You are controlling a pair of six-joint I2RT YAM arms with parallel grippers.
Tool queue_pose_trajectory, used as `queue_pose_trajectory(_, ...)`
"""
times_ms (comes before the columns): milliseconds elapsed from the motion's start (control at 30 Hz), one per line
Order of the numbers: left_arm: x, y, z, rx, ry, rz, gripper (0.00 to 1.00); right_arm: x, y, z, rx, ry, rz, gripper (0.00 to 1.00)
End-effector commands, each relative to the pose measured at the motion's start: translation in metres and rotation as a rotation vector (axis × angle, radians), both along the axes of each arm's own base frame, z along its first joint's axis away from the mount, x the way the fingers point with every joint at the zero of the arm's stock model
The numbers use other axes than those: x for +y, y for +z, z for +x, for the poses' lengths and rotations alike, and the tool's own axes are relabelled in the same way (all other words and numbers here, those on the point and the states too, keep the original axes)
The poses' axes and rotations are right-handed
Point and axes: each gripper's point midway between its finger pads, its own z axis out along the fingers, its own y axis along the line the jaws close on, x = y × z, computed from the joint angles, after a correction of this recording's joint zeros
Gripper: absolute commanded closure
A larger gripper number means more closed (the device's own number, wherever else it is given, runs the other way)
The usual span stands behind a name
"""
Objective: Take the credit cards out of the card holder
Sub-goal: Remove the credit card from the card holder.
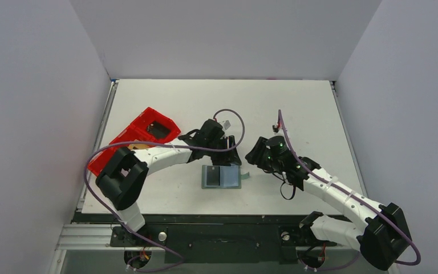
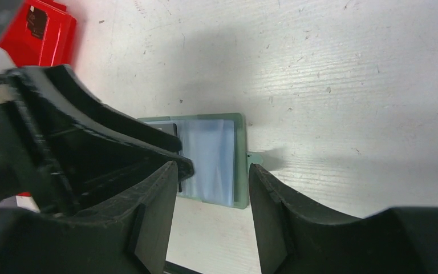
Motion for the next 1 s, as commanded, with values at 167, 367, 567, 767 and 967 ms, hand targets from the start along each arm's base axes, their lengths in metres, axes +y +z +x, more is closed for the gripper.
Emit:
queue_pose_trajectory(167,0.065,0.037,0.024,-0.106,0.136,0.045,0.48,0.054,0.009,-0.005,-0.008,0.127,0.026,0.54)
queue_pose_trajectory(367,0.105,0.010,0.016,-0.066,0.182,0.109,0.59,0.108,-0.002,-0.010,0.045,0.236,0.096,0.55)
queue_pose_trajectory(567,0.122,-0.012,0.011,-0.050,0.199,0.175,0.81,0.136,-0.030,-0.009,0.125,0.273,0.156,0.59)
queue_pose_trajectory(767,0.120,-0.023,0.010,-0.033,0.193,0.181,0.91,0.145,-0.047,-0.006,0.159,0.279,0.173,0.62)
queue_pose_trajectory(967,0.121,-0.032,0.009,-0.016,0.192,0.195,0.96,0.139,-0.063,-0.004,0.184,0.254,0.171,0.62)
